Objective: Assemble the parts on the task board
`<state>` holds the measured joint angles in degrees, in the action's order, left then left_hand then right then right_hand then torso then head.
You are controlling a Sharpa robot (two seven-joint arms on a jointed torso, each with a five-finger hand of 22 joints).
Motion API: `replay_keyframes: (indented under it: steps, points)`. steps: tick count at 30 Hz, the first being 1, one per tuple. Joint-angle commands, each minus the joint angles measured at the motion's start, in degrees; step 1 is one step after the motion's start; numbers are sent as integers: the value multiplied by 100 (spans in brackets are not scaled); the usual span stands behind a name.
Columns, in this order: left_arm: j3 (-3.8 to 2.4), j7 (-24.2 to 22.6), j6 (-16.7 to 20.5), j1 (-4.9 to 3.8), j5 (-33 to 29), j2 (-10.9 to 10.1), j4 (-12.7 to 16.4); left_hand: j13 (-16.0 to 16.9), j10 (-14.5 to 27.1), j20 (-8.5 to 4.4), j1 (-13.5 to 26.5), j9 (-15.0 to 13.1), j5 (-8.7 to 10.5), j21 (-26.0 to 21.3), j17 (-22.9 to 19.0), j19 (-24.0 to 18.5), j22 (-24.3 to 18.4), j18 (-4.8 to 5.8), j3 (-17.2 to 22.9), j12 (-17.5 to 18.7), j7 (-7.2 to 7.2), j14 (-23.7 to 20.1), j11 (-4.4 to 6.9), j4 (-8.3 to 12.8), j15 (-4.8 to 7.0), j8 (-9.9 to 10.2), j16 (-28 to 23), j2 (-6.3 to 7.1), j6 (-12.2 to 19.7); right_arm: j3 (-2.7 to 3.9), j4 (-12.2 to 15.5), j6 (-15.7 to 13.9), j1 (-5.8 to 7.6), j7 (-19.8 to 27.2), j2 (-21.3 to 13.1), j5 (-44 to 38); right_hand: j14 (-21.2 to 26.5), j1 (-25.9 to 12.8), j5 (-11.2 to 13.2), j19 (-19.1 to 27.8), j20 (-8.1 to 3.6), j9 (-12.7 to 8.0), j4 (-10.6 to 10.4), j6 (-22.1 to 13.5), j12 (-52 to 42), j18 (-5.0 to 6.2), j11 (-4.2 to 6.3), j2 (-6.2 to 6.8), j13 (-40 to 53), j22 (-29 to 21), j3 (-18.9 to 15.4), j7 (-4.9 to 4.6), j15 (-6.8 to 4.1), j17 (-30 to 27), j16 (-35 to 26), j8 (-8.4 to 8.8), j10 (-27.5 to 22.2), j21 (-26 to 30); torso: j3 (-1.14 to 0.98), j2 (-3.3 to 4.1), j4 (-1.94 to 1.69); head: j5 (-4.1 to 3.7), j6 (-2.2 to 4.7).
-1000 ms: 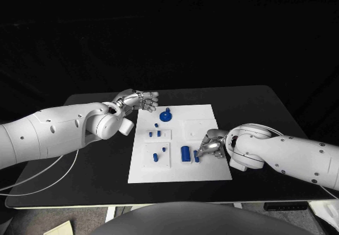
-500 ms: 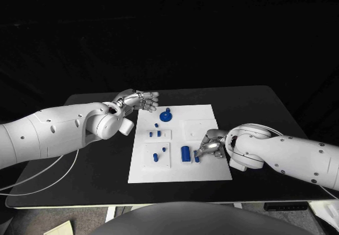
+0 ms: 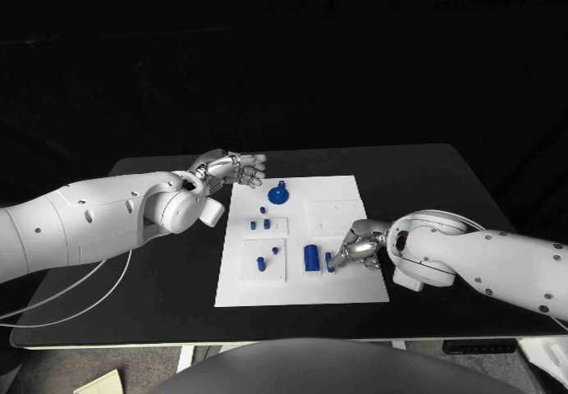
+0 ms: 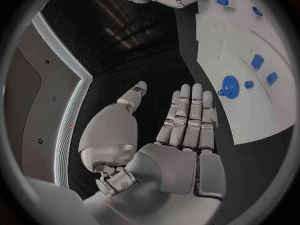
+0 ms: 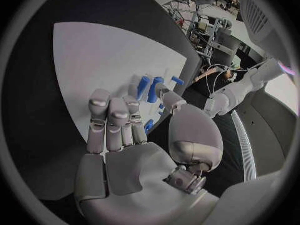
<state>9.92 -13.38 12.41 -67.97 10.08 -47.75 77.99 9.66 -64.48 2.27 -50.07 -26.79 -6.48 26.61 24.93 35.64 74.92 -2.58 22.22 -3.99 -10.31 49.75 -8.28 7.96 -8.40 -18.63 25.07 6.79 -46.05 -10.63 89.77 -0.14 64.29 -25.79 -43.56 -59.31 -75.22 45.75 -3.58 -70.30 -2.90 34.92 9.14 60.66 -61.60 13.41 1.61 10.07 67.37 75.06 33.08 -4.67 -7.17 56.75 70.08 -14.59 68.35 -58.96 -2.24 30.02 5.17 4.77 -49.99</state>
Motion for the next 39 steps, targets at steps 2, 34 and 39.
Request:
replay_keyframes:
  steps: [2, 34, 39]
  points:
    - [-4, -31, -64, -5, 19, 6, 11, -8, 28, 21, 0, 9, -2, -33, 7, 37, 26, -118, -5, -5, 3, 38, -1, 22, 17, -40, -22, -57, 17, -1, 30, 380, -4, 124, -31, 53, 12, 59, 36, 7, -23, 8, 40, -32, 10, 159, 7, 4, 6, 37, 6, -1, -47, 8, -28, -3, -47, 14, -3, 2, 8, 0, -1]
    - [-4, -23, -67, -6, 40, 24, 1, -9, 28, 21, 4, 12, 0, -41, 18, 39, 32, -117, -5, -5, 4, 40, -1, 25, 16, -43, -33, -62, 16, -19, -136, 414, -28, -205, 183, -216, 6, 225, 74, -13, 18, 23, 83, 47, 18, 159, 24, -420, -4, 29, 169, 17, -57, 14, -22, -27, -2, 18, 3, 4, -1, -28, -1]
    - [-5, -20, -72, -6, 40, 22, 5, -9, 29, 21, 5, 13, 0, -43, 20, 39, 32, -117, -5, -5, 4, 40, -1, 26, 16, -44, -35, -61, 16, -19, -166, 485, -30, -219, 194, -240, 9, 270, 75, -9, 10, 23, 52, 44, 20, 159, 28, -460, -1, 31, 289, 21, -62, 15, -21, -24, -6, 19, -2, 8, -3, -55, -1]
